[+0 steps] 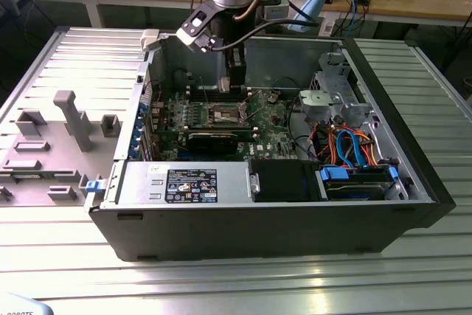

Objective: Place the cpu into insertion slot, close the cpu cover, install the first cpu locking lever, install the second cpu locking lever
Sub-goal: 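Place the cpu into insertion slot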

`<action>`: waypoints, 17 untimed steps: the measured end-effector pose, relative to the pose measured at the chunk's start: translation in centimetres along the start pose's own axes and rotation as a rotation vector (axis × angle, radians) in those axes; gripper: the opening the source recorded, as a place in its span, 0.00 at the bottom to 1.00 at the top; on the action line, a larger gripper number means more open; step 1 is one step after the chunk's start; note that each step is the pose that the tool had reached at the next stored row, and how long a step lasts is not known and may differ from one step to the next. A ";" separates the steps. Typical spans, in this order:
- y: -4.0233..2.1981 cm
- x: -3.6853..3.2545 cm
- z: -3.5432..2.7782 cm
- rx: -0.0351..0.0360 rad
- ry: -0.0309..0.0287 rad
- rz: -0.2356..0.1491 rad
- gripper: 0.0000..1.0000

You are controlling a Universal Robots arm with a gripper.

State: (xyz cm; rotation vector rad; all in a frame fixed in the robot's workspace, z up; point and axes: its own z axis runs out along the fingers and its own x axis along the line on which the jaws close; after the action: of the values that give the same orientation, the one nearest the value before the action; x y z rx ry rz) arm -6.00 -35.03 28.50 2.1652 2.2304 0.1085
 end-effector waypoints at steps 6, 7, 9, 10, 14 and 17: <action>-0.09 0.09 1.21 -0.0015 -0.0041 0.054 0.54; -0.10 0.15 1.50 -0.0014 -0.0040 0.054 0.54; -0.13 0.27 1.92 -0.0014 -0.0039 0.053 0.54; -0.14 0.35 2.10 -0.0015 -0.0037 0.049 0.54; -0.17 0.43 2.62 -0.0091 -0.0045 0.022 0.54; -0.17 0.44 2.65 -0.0097 -0.0044 0.022 0.54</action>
State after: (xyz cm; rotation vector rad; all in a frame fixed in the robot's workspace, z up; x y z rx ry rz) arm -6.00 -34.52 25.87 2.1836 2.1992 0.1147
